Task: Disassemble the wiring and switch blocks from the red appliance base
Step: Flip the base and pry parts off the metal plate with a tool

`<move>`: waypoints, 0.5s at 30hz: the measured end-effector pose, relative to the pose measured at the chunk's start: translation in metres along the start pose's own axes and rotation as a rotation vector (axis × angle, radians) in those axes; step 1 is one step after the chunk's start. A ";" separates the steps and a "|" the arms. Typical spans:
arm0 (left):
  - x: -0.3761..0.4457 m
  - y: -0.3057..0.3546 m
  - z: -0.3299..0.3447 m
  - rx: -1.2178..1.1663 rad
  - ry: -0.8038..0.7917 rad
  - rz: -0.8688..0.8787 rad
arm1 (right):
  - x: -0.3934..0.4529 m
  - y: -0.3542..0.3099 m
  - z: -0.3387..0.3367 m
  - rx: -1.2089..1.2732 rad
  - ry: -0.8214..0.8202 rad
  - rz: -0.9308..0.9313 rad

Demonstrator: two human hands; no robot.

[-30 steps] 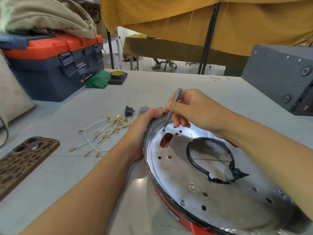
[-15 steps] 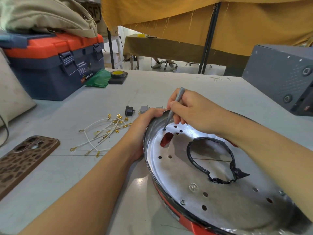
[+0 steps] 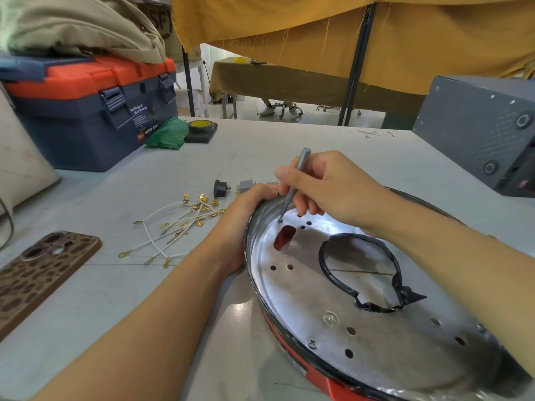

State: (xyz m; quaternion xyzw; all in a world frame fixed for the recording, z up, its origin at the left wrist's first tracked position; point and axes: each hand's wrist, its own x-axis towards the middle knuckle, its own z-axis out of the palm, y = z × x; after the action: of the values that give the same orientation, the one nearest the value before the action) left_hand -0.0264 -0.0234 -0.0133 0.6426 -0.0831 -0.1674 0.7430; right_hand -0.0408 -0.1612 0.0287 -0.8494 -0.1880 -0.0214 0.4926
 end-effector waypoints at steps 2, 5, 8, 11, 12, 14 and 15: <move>0.003 -0.003 -0.002 0.000 -0.009 0.032 | 0.001 0.000 0.001 -0.008 0.009 -0.010; 0.011 -0.002 -0.006 0.006 -0.008 0.021 | 0.001 0.000 0.001 -0.032 0.012 -0.020; 0.009 -0.005 -0.006 -0.038 -0.050 0.022 | 0.000 -0.001 0.001 -0.048 0.007 -0.021; 0.010 -0.004 -0.005 -0.029 -0.032 0.025 | 0.000 -0.001 -0.001 -0.088 -0.013 -0.004; 0.009 -0.002 -0.004 -0.008 -0.029 0.001 | 0.000 -0.001 -0.001 -0.109 -0.026 0.008; 0.006 0.001 -0.003 -0.004 -0.019 -0.028 | 0.000 -0.001 -0.002 -0.124 -0.046 0.035; 0.007 0.003 0.000 -0.046 -0.020 -0.052 | 0.000 -0.001 -0.002 -0.113 -0.050 0.049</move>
State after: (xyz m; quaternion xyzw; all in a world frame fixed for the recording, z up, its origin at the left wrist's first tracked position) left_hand -0.0195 -0.0253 -0.0115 0.6256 -0.0701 -0.1952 0.7521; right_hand -0.0407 -0.1619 0.0307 -0.8804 -0.1777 0.0013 0.4396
